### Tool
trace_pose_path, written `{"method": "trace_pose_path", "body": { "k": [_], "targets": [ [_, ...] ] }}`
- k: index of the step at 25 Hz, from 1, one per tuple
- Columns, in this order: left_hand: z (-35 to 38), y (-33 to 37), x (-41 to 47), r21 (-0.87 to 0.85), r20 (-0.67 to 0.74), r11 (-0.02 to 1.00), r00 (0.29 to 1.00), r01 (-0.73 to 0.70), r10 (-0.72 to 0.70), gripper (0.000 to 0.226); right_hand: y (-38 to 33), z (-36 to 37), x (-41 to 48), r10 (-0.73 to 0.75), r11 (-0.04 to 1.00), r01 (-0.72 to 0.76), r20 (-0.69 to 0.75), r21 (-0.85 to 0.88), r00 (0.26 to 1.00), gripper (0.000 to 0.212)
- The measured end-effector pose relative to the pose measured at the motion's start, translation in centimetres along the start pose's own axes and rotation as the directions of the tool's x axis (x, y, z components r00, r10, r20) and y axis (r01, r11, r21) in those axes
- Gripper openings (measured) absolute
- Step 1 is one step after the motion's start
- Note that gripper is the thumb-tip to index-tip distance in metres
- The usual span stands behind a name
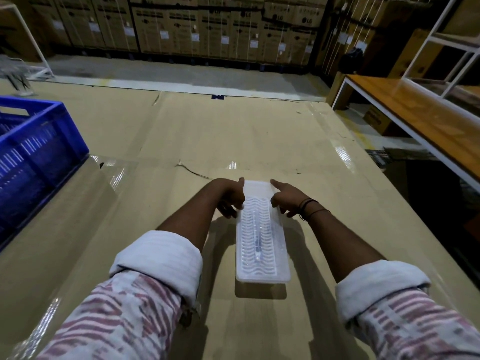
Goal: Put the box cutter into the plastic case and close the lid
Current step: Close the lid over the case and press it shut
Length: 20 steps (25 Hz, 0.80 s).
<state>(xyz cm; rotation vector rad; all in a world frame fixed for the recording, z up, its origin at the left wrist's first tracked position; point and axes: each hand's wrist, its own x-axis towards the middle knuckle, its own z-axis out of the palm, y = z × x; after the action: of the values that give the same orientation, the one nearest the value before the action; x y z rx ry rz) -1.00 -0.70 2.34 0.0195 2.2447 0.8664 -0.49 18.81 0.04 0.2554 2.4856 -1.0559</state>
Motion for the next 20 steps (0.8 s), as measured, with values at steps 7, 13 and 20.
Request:
{"method": "trace_pose_path", "body": {
  "k": [7, 13, 20],
  "targets": [
    [0.8, -0.6, -0.7, -0.126, -0.082, 0.992, 0.996, 0.013, -0.023, 0.098, 0.1, 0.4, -0.7, -0.026, 1.000, 0.026, -0.029, -0.015, 0.999, 0.082],
    [3.4, -3.2, -1.2, 0.279, -0.470, 0.957, 0.857, -0.081, 0.209, 0.049, 3.6, 3.2, -3.0, -0.375, 0.886, 0.202, -0.390, -0.417, 0.841, 0.023],
    [6.9, -4.4, -3.2, 0.584, -0.411, 0.806, 0.822, -0.095, 0.395, 0.044, 4.9, 4.7, -6.4, -0.516, 0.758, 0.252, -0.319, -0.601, 0.795, 0.032]
  ]
}}
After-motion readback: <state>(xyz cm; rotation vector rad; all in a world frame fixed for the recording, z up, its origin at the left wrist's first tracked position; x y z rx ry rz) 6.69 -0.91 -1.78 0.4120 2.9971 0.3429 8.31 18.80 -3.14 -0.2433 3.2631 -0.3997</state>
